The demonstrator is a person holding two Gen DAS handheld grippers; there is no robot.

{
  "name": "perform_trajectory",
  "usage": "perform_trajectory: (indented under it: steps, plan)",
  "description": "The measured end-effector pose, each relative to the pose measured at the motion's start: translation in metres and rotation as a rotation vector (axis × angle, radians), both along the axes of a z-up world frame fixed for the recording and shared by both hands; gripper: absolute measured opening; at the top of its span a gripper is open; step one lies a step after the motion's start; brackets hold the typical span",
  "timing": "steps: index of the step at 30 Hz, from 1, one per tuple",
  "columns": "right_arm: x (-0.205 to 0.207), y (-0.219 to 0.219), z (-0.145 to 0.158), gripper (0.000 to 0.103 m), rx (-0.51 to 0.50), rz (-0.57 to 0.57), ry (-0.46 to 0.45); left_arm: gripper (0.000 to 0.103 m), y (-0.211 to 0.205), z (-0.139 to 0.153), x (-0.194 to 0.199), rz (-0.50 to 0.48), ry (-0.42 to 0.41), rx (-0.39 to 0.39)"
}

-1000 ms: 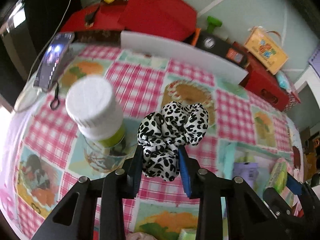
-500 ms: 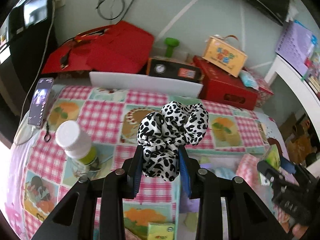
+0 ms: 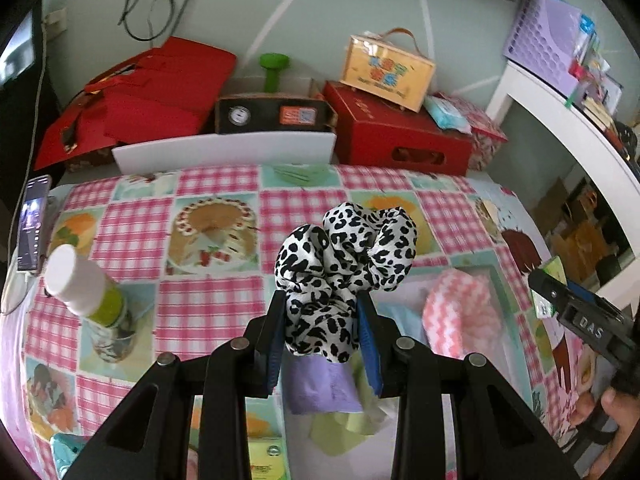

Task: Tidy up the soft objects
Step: 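Carry the scrunchie over the tray with the left gripper while the right gripper carries the tissue pack there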

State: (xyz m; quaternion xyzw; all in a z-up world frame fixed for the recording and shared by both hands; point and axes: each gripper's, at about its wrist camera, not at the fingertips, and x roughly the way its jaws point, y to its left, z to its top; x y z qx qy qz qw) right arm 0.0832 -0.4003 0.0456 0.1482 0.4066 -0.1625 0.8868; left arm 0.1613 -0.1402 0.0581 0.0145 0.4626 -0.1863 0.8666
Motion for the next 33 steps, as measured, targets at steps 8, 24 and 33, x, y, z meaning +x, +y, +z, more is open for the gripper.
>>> perform_trajectory:
  steps: [8, 24, 33]
  plan:
    - [0.009, -0.02, -0.042, 0.076, 0.089, -0.047, 0.088, 0.035, -0.029, -0.025, -0.002, -0.059, 0.061, 0.032]
    - [0.028, -0.007, -0.078, 0.076, 0.139, 0.011, 0.178, 0.035, -0.07, -0.071, -0.012, -0.141, 0.154, 0.116]
    - [0.032, -0.004, -0.085, 0.076, 0.149, 0.024, 0.192, 0.035, -0.068, -0.083, -0.008, -0.125, 0.179, 0.129]
